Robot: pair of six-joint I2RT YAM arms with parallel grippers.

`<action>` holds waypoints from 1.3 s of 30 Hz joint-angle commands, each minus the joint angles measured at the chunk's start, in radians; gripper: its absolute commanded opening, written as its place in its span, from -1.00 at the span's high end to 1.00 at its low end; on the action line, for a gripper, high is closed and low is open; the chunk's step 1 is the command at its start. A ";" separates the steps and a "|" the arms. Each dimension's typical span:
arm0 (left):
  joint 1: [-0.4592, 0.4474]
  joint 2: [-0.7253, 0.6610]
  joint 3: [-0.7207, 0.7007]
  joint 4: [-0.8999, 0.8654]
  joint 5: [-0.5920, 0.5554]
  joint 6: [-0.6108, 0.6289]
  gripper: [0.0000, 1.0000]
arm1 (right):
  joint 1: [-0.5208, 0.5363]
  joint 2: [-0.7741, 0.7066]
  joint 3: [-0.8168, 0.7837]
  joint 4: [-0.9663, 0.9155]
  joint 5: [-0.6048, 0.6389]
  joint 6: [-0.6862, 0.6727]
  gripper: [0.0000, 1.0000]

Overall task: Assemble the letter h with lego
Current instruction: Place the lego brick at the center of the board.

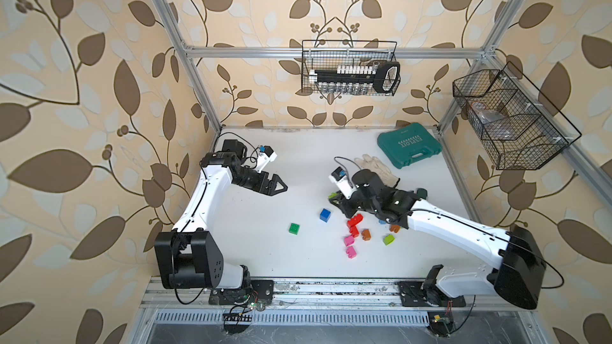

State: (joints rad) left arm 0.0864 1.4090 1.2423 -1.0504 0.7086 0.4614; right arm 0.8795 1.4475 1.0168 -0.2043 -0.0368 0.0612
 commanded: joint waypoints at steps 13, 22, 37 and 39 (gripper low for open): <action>0.185 0.025 -0.155 0.086 -0.275 -0.005 -0.98 | 0.047 0.723 0.381 0.346 0.006 0.009 0.54; 0.183 0.073 -0.169 0.126 -0.288 -0.025 -0.98 | 0.046 0.726 0.332 0.323 -0.004 0.011 0.30; 0.183 0.062 -0.206 0.185 -0.269 -0.049 -0.98 | 0.011 0.750 0.595 -0.104 -0.127 0.043 0.11; 0.182 0.067 -0.201 0.184 -0.268 -0.056 -0.98 | 0.012 0.780 0.648 -0.151 -0.139 0.066 0.10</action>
State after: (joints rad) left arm 0.2634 1.4864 1.0477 -0.8745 0.4347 0.4164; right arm 0.8936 2.1712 1.6020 -0.2214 -0.1230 0.0872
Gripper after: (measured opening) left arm 0.989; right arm 0.447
